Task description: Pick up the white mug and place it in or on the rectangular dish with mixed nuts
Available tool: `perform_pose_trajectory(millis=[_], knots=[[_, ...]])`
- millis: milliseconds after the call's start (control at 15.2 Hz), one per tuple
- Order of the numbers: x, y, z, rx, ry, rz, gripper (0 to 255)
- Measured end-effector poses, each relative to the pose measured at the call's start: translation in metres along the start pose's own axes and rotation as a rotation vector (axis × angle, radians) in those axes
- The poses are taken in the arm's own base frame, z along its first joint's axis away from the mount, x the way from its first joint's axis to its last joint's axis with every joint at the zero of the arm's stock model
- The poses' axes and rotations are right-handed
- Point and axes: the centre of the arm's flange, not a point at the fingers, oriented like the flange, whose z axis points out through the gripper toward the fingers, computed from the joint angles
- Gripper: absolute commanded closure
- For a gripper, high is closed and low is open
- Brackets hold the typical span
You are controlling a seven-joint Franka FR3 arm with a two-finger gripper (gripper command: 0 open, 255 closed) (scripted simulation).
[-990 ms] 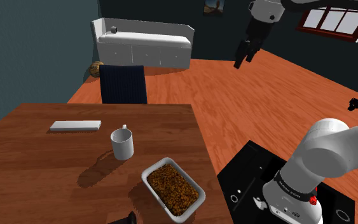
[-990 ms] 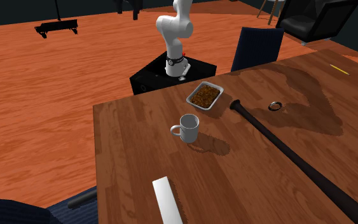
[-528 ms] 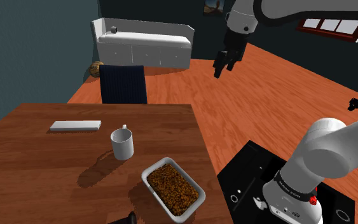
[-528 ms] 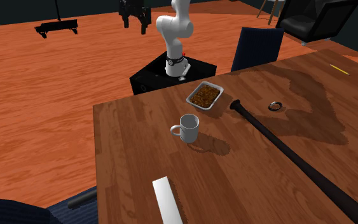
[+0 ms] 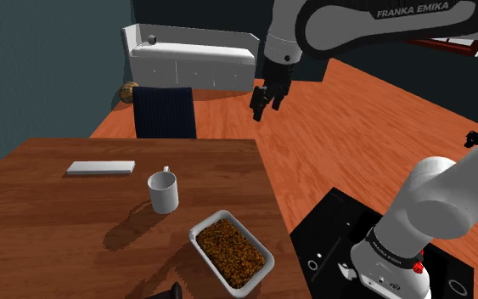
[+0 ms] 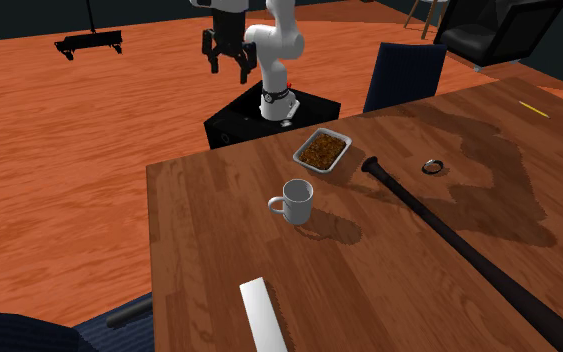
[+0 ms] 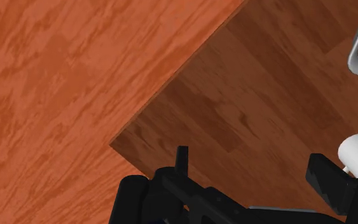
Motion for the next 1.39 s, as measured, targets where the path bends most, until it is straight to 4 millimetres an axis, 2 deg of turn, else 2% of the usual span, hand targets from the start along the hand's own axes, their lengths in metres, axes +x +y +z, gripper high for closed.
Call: perform_pose_trajectory(millis=[1122, 1386], knots=[[0.083, -0.178, 0.095, 0.044, -0.044, -0.092, 0], [0.095, -0.228, 0.116, 0.055, -0.054, -0.114, 0]])
